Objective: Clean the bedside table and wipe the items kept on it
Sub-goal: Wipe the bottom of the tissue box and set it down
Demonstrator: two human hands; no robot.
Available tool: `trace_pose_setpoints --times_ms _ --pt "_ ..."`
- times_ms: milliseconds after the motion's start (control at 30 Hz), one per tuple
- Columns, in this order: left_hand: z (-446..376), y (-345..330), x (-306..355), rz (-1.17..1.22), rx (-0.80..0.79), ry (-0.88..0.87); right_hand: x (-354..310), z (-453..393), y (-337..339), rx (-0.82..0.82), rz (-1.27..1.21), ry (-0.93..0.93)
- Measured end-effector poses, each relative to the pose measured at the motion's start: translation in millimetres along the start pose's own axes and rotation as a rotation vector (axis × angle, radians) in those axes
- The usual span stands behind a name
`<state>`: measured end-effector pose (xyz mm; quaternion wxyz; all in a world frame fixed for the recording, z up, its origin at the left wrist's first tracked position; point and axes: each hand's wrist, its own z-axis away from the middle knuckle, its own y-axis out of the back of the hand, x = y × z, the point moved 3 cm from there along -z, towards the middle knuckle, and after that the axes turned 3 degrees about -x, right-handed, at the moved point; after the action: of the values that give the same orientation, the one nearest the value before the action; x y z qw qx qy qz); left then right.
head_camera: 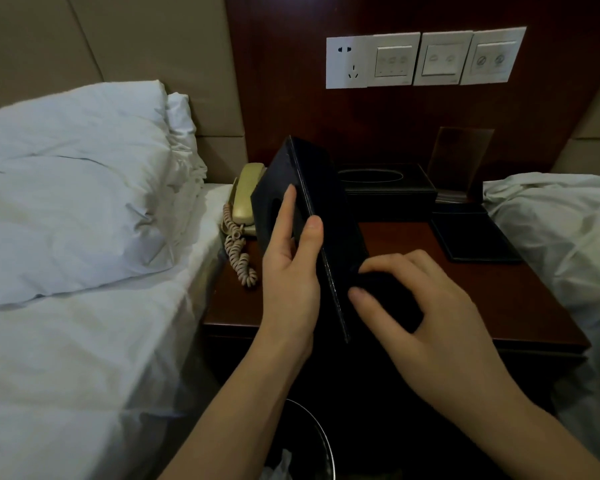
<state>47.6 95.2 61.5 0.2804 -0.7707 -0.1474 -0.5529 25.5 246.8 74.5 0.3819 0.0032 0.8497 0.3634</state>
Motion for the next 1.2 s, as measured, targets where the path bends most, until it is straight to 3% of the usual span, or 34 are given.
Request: trace_pose_setpoints --times_ms 167,333,500,733,867,1000,1100,1200 --pt "-4 4 0 -0.024 0.008 0.013 -12 10 -6 -0.16 0.012 0.04" --pt "-1 0 -5 -0.057 -0.013 0.034 -7 0 -11 -0.032 -0.024 -0.005" --pt "-7 8 -5 -0.051 0.06 0.062 -13 8 -10 -0.07 -0.009 0.078" --pt "-6 9 -3 0.127 0.184 0.185 2 7 -8 0.304 -0.128 -0.051" --pt "-7 6 -6 0.163 0.135 0.291 3 6 -7 0.416 -0.448 -0.204" --pt "-6 5 -1 -0.095 0.024 0.352 1 -5 4 0.422 -0.568 -0.208" --pt "4 -2 10 -0.44 -0.137 0.208 3 -15 12 0.474 -0.553 -0.195" --pt "19 -17 23 -0.511 -0.268 0.12 8 -24 23 0.523 -0.598 -0.204"
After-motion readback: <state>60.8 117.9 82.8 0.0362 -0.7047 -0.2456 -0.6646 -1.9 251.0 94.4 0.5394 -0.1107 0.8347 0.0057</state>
